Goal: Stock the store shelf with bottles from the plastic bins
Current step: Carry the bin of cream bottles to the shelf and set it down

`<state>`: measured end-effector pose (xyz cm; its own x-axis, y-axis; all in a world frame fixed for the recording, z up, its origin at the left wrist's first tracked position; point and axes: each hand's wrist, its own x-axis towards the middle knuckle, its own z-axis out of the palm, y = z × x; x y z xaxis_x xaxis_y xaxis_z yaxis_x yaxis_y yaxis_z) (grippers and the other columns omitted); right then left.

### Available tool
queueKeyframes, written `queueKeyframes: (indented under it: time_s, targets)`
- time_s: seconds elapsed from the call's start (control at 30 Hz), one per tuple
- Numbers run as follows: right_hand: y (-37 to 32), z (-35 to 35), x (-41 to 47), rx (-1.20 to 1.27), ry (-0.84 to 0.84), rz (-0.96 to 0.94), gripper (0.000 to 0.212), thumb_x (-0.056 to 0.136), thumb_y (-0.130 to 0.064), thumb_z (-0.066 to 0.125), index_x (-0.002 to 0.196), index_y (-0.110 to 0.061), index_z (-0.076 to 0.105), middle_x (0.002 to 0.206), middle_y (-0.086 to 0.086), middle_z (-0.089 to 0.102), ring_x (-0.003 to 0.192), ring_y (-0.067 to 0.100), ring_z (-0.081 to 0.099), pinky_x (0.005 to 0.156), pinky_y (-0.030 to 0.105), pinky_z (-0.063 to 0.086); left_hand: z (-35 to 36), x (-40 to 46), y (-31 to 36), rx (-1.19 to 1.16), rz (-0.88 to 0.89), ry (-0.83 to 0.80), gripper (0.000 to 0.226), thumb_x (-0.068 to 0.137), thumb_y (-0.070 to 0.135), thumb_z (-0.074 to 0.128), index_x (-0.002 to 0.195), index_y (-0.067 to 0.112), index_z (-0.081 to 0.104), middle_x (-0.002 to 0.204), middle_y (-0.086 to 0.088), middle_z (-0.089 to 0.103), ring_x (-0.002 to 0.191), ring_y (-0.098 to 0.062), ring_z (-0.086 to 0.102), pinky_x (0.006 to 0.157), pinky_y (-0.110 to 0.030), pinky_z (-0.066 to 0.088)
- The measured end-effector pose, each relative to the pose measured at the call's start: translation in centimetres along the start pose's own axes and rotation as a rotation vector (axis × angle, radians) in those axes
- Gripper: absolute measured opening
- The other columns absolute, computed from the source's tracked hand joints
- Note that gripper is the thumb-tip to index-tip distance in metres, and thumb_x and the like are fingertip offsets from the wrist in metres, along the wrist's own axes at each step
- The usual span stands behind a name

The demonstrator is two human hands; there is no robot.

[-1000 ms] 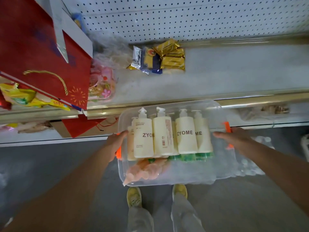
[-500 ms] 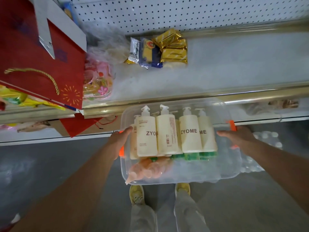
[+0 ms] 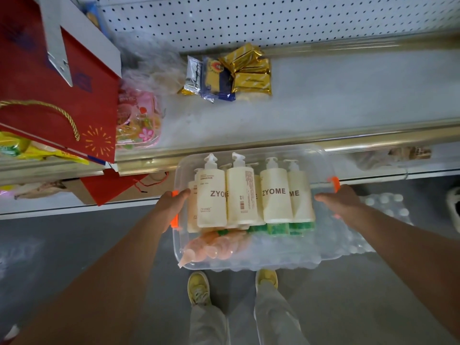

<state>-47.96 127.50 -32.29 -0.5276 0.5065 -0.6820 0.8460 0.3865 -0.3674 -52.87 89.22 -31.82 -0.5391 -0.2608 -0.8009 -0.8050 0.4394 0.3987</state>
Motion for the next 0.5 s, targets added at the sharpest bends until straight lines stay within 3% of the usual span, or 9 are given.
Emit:
queueKeyframes:
  time_s: [0.17,0.27,0.5]
  targets:
    - [-1.0,-0.1,-1.3,-0.197,0.026,-0.075,0.07,0.082,-0.028,0.068,0.143,-0.011,0.036,0.129,0.022,0.05,0.117,0.038,0.052,0.094,0.049,0.05,-0.7,-1.3,0.1,0.031,0.031,-0.037,0.055,0.093,0.055,0.05,0.122,0.008,0.054,0.113,-0.014,0.066,0.104,-0.032,0.063,0.097,-0.047,0.049]
    - [-1.3,0.2,-2.6,-0.313,0.075,-0.097,0.076,0.084,-0.032,0.068,0.144,-0.005,0.029,0.141,0.022,0.037,0.131,0.039,0.037,0.105,0.046,0.038,-0.7,-2.6,-0.2,0.026,0.129,-0.016,0.041,0.093,0.041,0.057,0.121,0.01,0.061,0.108,-0.009,0.067,0.094,-0.026,0.064,0.081,-0.034,0.051]
    - [-4.3,-0.1,-7.5,-0.598,0.222,-0.438,0.043,0.091,-0.03,0.055,0.129,-0.011,0.046,0.13,0.012,0.049,0.119,0.031,0.047,0.09,0.04,0.041,-2.5,-6.0,-1.3,0.221,0.329,0.268,0.04,0.093,0.039,0.055,0.125,0.016,0.062,0.122,-0.007,0.066,0.112,-0.026,0.061,0.087,-0.03,0.046]
